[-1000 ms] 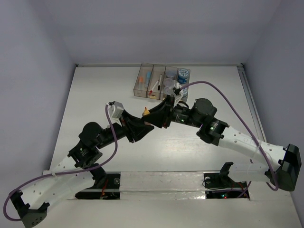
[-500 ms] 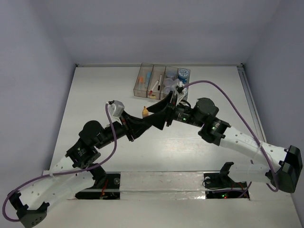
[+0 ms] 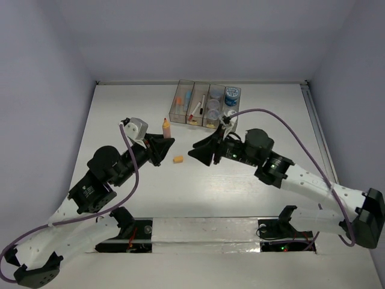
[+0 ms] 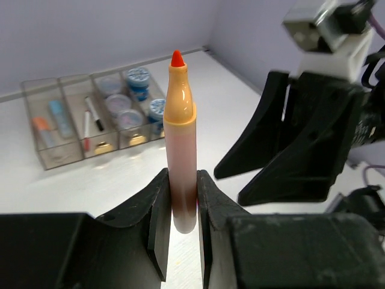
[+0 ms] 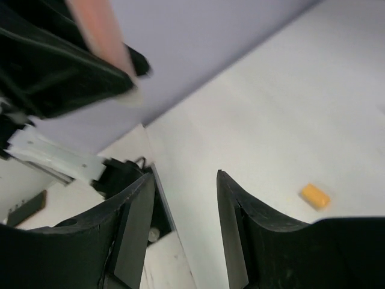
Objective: Sort the stationery into containers
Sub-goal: Pick up the pen cap from the center of the board.
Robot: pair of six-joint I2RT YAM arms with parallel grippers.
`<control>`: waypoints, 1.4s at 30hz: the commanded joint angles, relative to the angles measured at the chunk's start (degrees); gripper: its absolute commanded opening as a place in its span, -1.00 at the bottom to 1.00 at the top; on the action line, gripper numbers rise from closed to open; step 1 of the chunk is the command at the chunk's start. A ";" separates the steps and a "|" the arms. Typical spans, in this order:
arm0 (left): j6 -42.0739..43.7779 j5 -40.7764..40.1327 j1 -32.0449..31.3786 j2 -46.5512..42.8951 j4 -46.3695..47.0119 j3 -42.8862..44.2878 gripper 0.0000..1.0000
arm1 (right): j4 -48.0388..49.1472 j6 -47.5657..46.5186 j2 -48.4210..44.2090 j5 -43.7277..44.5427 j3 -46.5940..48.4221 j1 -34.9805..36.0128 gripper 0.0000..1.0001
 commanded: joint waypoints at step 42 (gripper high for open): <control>4.11 -5.40 2.53 0.86 0.28 -5.45 -1.00 | -8.83 5.86 54.65 12.23 21.61 -0.39 0.58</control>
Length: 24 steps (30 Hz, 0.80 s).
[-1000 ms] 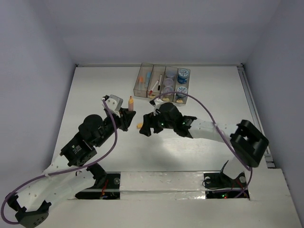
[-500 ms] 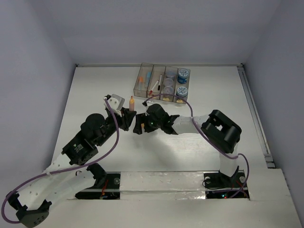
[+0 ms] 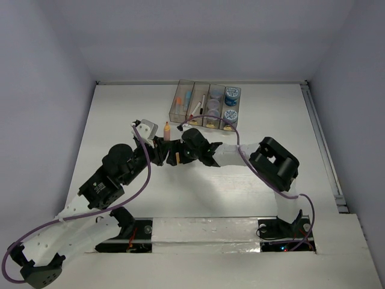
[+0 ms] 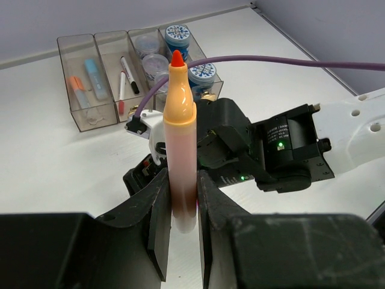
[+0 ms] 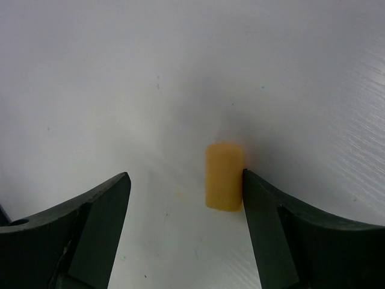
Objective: Sort the stationery into containers
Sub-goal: Pick up the pen cap from the center of the board.
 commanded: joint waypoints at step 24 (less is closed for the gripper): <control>0.53 -1.21 0.23 -0.85 1.97 -0.29 -1.00 | -33.52 -16.25 12.79 20.05 23.39 5.05 0.21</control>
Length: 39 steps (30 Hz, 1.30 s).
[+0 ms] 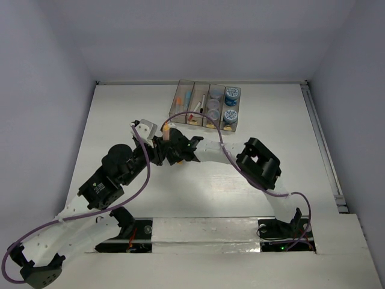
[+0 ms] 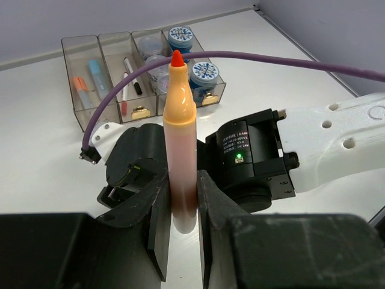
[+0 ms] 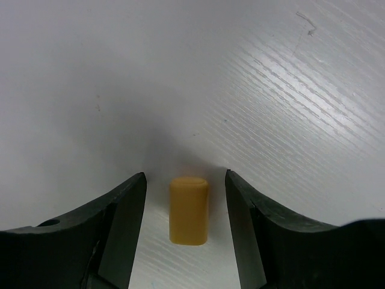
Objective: Sort the stationery into containers
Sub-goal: Pick up the pen cap from the center of the board.
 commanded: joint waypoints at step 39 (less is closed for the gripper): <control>0.79 8.89 0.23 -1.23 4.25 -0.98 -1.00 | 19.91 6.83 -43.33 12.19 -21.53 -1.45 -1.00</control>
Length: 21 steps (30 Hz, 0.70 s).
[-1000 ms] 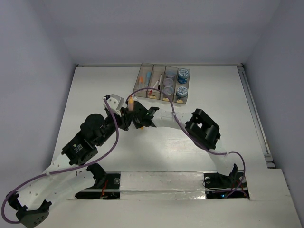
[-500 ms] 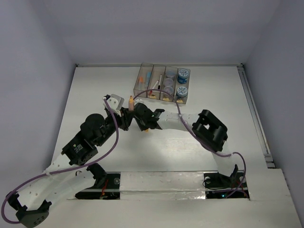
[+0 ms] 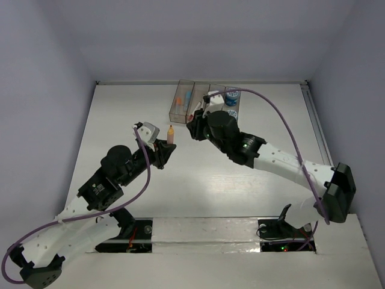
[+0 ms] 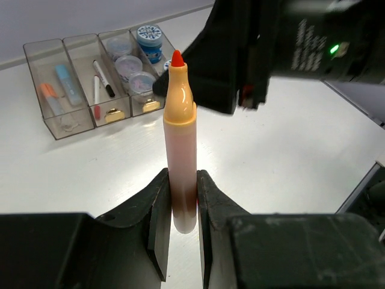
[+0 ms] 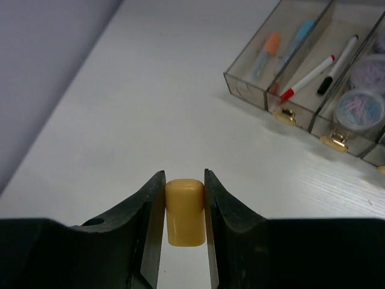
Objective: Sort the stationery into containers
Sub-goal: Pick up the pen cap from the center of the board, then close the pen cap on the pen.
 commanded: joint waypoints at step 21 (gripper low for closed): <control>0.40 3.21 0.23 1.85 3.48 -0.03 -1.00 | 45.45 2.20 -10.90 0.45 -11.73 4.96 -1.00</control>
